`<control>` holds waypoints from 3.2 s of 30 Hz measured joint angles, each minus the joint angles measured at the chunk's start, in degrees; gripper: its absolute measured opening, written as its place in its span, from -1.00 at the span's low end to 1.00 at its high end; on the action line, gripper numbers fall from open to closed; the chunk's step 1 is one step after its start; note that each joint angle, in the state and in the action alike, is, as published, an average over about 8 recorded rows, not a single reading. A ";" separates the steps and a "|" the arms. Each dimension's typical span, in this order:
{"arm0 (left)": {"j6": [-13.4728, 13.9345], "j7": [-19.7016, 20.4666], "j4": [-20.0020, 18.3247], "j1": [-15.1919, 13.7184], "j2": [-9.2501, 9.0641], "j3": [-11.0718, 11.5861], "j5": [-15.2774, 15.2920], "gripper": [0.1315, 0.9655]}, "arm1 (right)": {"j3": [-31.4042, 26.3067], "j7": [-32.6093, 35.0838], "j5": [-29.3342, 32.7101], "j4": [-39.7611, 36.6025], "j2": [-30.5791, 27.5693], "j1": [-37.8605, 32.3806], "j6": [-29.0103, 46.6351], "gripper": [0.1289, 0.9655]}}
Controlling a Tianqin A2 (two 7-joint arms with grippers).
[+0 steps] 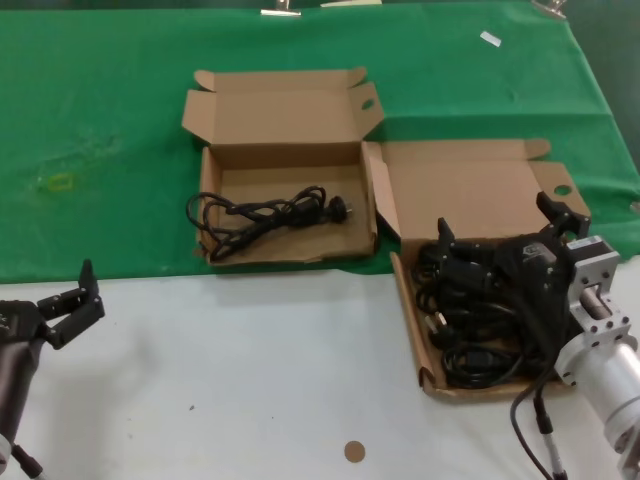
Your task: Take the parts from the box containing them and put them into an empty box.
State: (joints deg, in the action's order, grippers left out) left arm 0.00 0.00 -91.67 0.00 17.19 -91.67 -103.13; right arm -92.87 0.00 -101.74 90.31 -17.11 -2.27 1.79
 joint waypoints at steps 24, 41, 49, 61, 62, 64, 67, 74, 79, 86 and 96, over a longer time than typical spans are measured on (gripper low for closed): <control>0.00 0.00 0.00 0.00 0.00 0.00 0.00 1.00 | 0.00 0.00 0.00 0.00 0.00 0.01 -0.01 1.00; 0.00 0.01 0.00 0.00 0.00 0.00 0.00 1.00 | 0.00 0.00 0.00 0.00 0.00 0.01 -0.01 1.00; 0.00 0.01 0.00 0.00 0.00 0.00 0.00 1.00 | 0.00 0.00 0.00 0.00 0.00 0.01 -0.01 1.00; 0.00 0.01 0.00 0.00 0.00 0.00 0.00 1.00 | 0.00 0.00 0.00 0.00 0.00 0.01 -0.01 1.00; 0.00 0.01 0.00 0.00 0.00 0.00 0.00 1.00 | 0.00 0.00 0.00 0.00 0.00 0.01 -0.01 1.00; 0.00 0.01 0.00 0.00 0.00 0.00 0.00 1.00 | 0.00 0.00 0.00 0.00 0.00 0.01 -0.01 1.00; 0.00 0.01 0.00 0.00 0.00 0.00 0.00 1.00 | 0.00 0.00 0.00 0.00 0.00 0.01 -0.01 1.00; 0.00 0.01 0.00 0.00 0.00 0.00 0.00 1.00 | 0.00 0.00 0.00 0.00 0.00 0.01 -0.01 1.00; 0.00 0.01 0.00 0.00 0.00 0.00 0.00 1.00 | 0.00 0.00 0.00 0.00 0.00 0.01 -0.01 1.00; 0.00 0.01 0.00 0.00 0.00 0.00 0.00 1.00 | 0.00 0.00 0.00 0.00 0.00 0.01 -0.01 1.00; 0.00 0.01 0.00 0.00 0.00 0.00 0.00 1.00 | 0.00 0.00 0.00 0.00 0.00 0.01 -0.01 1.00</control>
State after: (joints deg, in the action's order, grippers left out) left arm 0.00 0.00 -91.67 0.00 17.19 -91.67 -103.13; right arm -92.87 0.00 -101.74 90.31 -17.11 -2.26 1.78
